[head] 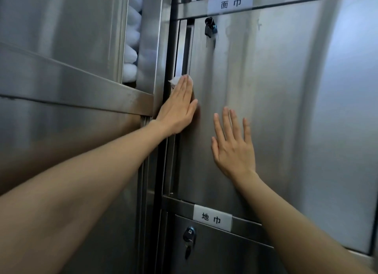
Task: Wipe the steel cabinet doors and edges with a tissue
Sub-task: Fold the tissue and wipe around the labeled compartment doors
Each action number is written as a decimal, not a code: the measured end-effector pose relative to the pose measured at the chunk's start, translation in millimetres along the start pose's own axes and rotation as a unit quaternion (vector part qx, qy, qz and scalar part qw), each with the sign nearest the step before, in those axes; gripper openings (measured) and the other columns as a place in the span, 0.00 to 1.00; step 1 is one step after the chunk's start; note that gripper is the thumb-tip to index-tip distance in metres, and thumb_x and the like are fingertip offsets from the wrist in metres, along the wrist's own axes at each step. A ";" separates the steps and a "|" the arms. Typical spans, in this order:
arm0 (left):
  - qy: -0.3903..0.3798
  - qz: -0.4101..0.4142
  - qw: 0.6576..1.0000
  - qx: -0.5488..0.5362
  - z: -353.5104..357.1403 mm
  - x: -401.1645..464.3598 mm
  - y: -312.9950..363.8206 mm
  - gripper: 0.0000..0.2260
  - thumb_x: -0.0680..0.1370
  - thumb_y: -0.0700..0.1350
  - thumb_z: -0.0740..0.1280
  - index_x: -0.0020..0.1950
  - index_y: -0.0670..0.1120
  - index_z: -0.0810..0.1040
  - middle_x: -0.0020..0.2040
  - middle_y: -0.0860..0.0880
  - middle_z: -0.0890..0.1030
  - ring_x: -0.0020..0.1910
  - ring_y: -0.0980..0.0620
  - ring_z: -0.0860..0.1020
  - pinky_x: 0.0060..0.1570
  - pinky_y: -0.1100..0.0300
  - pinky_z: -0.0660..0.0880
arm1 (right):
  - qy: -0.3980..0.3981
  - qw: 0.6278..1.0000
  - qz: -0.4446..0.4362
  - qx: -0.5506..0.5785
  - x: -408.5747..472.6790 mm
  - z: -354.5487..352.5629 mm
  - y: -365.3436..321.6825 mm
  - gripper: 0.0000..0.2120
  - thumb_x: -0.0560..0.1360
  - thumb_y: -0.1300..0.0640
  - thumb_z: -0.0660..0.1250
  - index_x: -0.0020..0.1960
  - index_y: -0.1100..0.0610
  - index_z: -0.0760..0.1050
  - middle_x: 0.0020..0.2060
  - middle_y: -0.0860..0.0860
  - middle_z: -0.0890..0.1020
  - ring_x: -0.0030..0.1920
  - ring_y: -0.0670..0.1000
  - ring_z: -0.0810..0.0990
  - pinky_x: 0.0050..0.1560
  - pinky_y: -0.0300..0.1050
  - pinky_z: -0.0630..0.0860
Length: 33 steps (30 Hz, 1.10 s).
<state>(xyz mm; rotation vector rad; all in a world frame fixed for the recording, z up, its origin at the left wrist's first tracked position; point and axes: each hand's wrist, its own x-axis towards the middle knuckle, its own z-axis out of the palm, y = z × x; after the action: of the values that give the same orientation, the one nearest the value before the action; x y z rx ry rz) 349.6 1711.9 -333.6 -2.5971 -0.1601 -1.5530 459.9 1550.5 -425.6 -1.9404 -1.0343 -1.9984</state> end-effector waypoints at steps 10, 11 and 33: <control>0.020 -0.011 1.000 0.016 41.7 -68.9 8.6 0.31 0.83 0.53 0.46 0.79 0.35 0.47 0.80 0.38 0.47 0.80 0.46 0.43 0.76 0.62 0.35 | 0.008 1.000 0.001 0.020 0.1 2.6 -0.6 0.28 0.84 0.50 0.49 0.81 0.61 0.51 0.80 0.61 0.52 0.80 0.60 0.49 0.78 0.61 0.48; 0.025 -0.011 0.999 0.020 31.0 -47.1 5.9 0.31 0.82 0.54 0.46 0.80 0.36 0.46 0.81 0.39 0.46 0.80 0.47 0.43 0.76 0.62 0.35 | 0.010 1.000 0.002 0.020 -0.4 3.4 -0.1 0.28 0.84 0.50 0.49 0.81 0.61 0.51 0.80 0.61 0.52 0.80 0.60 0.49 0.78 0.61 0.48; 0.010 -0.061 0.997 -0.040 95.5 -184.7 32.5 0.30 0.83 0.51 0.48 0.80 0.36 0.45 0.81 0.42 0.44 0.80 0.49 0.42 0.79 0.48 0.49 | 0.031 0.999 0.009 0.020 -2.3 3.6 -2.9 0.28 0.84 0.51 0.48 0.81 0.60 0.50 0.80 0.60 0.53 0.80 0.59 0.51 0.78 0.60 0.47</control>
<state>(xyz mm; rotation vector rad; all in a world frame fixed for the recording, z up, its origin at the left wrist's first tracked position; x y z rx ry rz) 350.5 1687.9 -542.7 -2.6777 -0.2659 -1.6563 461.4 1553.9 -429.1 -1.8495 -1.0313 -1.9983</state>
